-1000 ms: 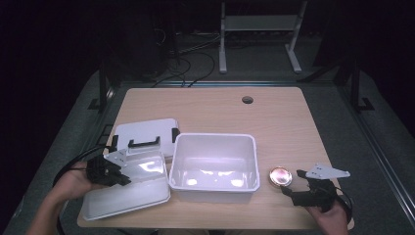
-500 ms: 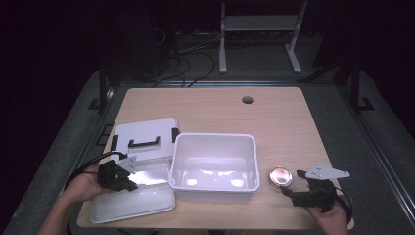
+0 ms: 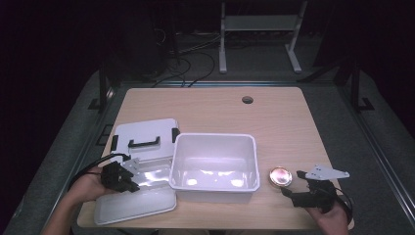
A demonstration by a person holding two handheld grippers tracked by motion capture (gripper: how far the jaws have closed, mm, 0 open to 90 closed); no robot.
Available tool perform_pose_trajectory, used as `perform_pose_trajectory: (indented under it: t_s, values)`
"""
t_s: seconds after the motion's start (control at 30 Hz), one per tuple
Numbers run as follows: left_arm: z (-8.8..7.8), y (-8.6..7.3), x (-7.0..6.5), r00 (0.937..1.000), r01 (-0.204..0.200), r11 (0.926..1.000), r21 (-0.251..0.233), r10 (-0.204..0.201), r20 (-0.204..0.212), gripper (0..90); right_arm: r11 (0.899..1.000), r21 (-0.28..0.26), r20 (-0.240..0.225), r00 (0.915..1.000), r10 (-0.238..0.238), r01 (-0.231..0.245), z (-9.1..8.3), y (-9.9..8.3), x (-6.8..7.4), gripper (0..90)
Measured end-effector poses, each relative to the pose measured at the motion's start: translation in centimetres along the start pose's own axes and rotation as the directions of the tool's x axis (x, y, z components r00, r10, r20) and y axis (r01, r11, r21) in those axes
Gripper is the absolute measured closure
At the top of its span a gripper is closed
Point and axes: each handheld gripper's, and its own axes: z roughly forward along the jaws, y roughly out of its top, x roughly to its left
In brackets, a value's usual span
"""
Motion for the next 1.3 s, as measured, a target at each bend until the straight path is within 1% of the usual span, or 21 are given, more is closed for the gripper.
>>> perform_pose_trajectory:
  t_s: [0.2, 0.33, 0.4, 0.57, 0.6, 0.67, 0.7, 0.73, 0.8, 0.83, 0.9, 0.93, 0.97, 1.0, 1.03, 1.07, 1.1, 1.13, 1.17, 1.23, 1.3]
  values:
    - [-0.8, -0.2, -0.1, 1.0, 0.005, 0.9995, -0.031, -0.005, -0.004, 85.5, 0.999, 0.03, -0.006, 0.9998, -0.017, 0.017, 0.3, 0.1, 0.2, 14.7]
    - [-2.0, -0.2, -0.3, 0.9997, 0.02, 0.9956, -0.091, -0.021, -0.013, 79.9, 0.997, 0.066, -0.01, 0.9993, -0.035, 0.036, 0.4, 0.2, 0.2, 14.6]
    - [-2.6, 0.0, -0.6, 0.9992, 0.023, 0.9913, -0.129, -0.027, -0.03, 75.9, 0.995, 0.091, -0.016, 0.9991, -0.04, 0.042, 0.3, 0.4, 0.2, 14.6]
    - [-3.8, 0.3, -1.1, 0.9954, 0.052, 0.9731, -0.224, -0.069, -0.067, 63.8, 0.991, 0.121, -0.027, 0.9983, -0.051, 0.054, 0.1, 1.0, -0.4, 14.3]
    - [-4.1, 0.3, -1.2, 0.994, 0.055, 0.9698, -0.237, -0.076, -0.079, 59.1, 0.989, 0.134, -0.029, 0.998, -0.056, 0.06, 0.0, 1.4, -0.7, 14.2]
    - [-4.6, 0.4, -1.6, 0.9912, 0.063, 0.9602, -0.272, -0.092, -0.096, 57.3, 0.988, 0.14, -0.031, 0.998, -0.055, 0.059, -0.1, 1.6, -0.8, 14.1]
    - [-5.0, 0.4, -1.8, 0.9882, 0.073, 0.9523, -0.296, -0.109, -0.107, 54.0, 0.988, 0.143, -0.032, 0.9978, -0.057, 0.061, -0.2, 1.8, -0.9, 14.1]
    - [-5.3, 0.5, -1.9, 0.9859, 0.081, 0.9474, -0.31, -0.122, -0.115, 51.1, 0.987, 0.148, -0.036, 0.9975, -0.061, 0.066, -0.3, 2.0, -1.0, 14.1]
    - [-6.2, 0.5, -2.5, 0.9763, 0.084, 0.93, -0.358, -0.149, -0.157, 46.7, 0.985, 0.157, -0.038, 0.9971, -0.066, 0.072, -0.4, 2.4, -1.3, 14.1]
    - [-6.2, 0.5, -2.5, 0.9763, 0.084, 0.93, -0.358, -0.149, -0.157, 43.9, 0.985, 0.157, -0.038, 0.9971, -0.066, 0.072, -0.4, 2.4, -1.3, 14.1]
    - [-6.8, 0.4, -3.1, 0.9668, 0.091, 0.9127, -0.398, -0.177, -0.184, 40.7, 0.984, 0.161, -0.04, 0.9971, -0.065, 0.07, -0.5, 2.5, -1.6, 14.1]
    - [-7.1, 0.3, -3.4, 0.963, 0.092, 0.9027, -0.42, -0.188, -0.193, 37.5, 0.984, 0.164, -0.042, 0.9971, -0.064, 0.07, -0.5, 2.6, -1.7, 14.1]
    - [-7.7, 0.1, -4.1, 0.9543, 0.093, 0.8758, -0.474, -0.214, -0.208, 35.0, 0.983, 0.17, -0.047, 0.9968, -0.065, 0.072, -0.5, 2.7, -1.9, 14.1]
    - [-7.9, 0.1, -4.4, 0.9501, 0.105, 0.8589, -0.501, -0.235, -0.205, 32.6, 0.982, 0.172, -0.05, 0.9967, -0.065, 0.072, -0.5, 2.7, -1.9, 14.1]
    - [-7.9, 0.1, -4.4, 0.9501, 0.105, 0.8589, -0.501, -0.235, -0.205, 30.3, 0.982, 0.172, -0.05, 0.9967, -0.065, 0.072, -0.5, 2.7, -1.9, 14.1]
    - [-8.1, 0.0, -5.1, 0.9395, 0.117, 0.8407, -0.529, -0.266, -0.215, 28.0, 0.981, 0.178, -0.059, 0.9964, -0.06, 0.07, -0.4, 2.8, -2.0, 14.2]
    - [-8.1, 0.0, -5.1, 0.9395, 0.117, 0.8407, -0.529, -0.266, -0.215, 27.1, 0.981, 0.178, -0.059, 0.9964, -0.06, 0.07, -0.4, 2.8, -2.0, 14.2]
    - [-8.2, -0.1, -5.4, 0.9373, 0.122, 0.8318, -0.542, -0.276, -0.213, 27.1, 0.981, 0.181, -0.063, 0.9962, -0.06, 0.071, -0.4, 2.8, -2.0, 14.1]
    - [-8.1, -0.1, -5.7, 0.9379, 0.121, 0.8291, -0.546, -0.276, -0.211, 25.6, 0.979, 0.193, -0.072, 0.996, -0.054, 0.067, -0.3, 2.9, -2.0, 14.2]
    - [-8.0, -0.1, -6.1, 0.9348, 0.125, 0.8335, -0.538, -0.281, -0.218, 23.6, 0.976, 0.204, -0.08, 0.9948, -0.063, 0.078, -0.2, 3.0, -2.0, 14.1]
    - [-7.7, 0.0, -6.5, 0.9357, 0.123, 0.8322, -0.541, -0.279, -0.216, 20.7, 0.972, 0.215, -0.084, 0.9937, -0.074, 0.091, -0.1, 3.2, -1.9, 14.2]
